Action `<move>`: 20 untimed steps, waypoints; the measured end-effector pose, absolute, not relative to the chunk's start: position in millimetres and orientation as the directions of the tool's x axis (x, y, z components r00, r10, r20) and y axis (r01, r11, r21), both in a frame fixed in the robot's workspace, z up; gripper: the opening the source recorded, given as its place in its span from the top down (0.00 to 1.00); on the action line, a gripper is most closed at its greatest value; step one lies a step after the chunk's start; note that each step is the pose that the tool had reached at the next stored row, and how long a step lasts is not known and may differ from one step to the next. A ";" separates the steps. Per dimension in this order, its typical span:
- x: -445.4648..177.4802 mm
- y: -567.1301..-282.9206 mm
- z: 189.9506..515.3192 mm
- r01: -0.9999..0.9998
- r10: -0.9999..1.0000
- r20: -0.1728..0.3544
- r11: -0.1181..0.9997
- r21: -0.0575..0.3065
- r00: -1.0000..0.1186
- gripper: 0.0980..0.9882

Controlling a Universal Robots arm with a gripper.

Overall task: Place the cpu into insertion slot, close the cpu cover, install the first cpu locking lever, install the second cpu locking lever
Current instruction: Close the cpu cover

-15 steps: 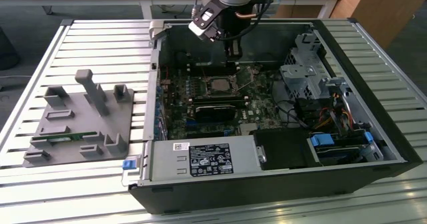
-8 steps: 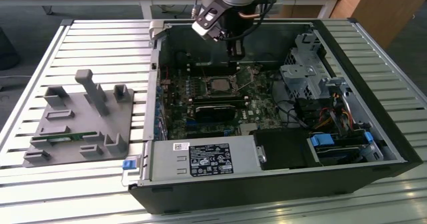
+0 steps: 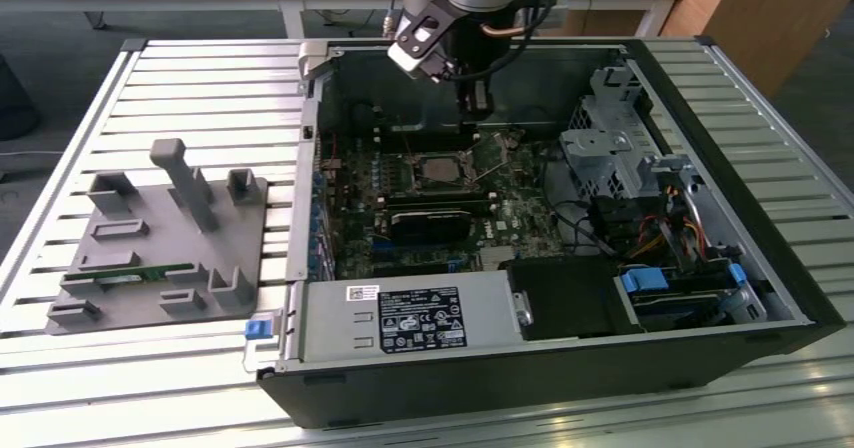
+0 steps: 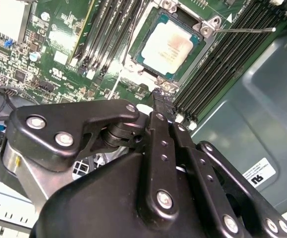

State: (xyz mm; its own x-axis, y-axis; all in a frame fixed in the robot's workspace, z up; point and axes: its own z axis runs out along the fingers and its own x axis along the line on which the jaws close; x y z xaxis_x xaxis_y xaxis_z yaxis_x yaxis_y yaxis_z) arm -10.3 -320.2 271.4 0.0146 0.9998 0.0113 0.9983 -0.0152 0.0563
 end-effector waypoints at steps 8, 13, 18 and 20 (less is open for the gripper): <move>-7.8 -320.2 271.4 0.998 1.000 0.011 -0.015 0.055 0.015 0.99; -6.7 -320.2 271.4 0.998 1.000 0.011 -0.015 0.055 0.015 0.99; -5.2 -320.2 271.4 0.998 1.000 0.011 -0.015 0.055 0.015 0.99; -4.6 -320.2 271.4 0.998 1.000 0.011 -0.015 0.055 0.015 0.99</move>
State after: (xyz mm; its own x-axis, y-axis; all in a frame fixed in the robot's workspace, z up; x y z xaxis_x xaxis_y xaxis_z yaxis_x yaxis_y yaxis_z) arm -4.6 -320.2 271.4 0.0146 0.9998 0.0113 0.9983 -0.0152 0.0554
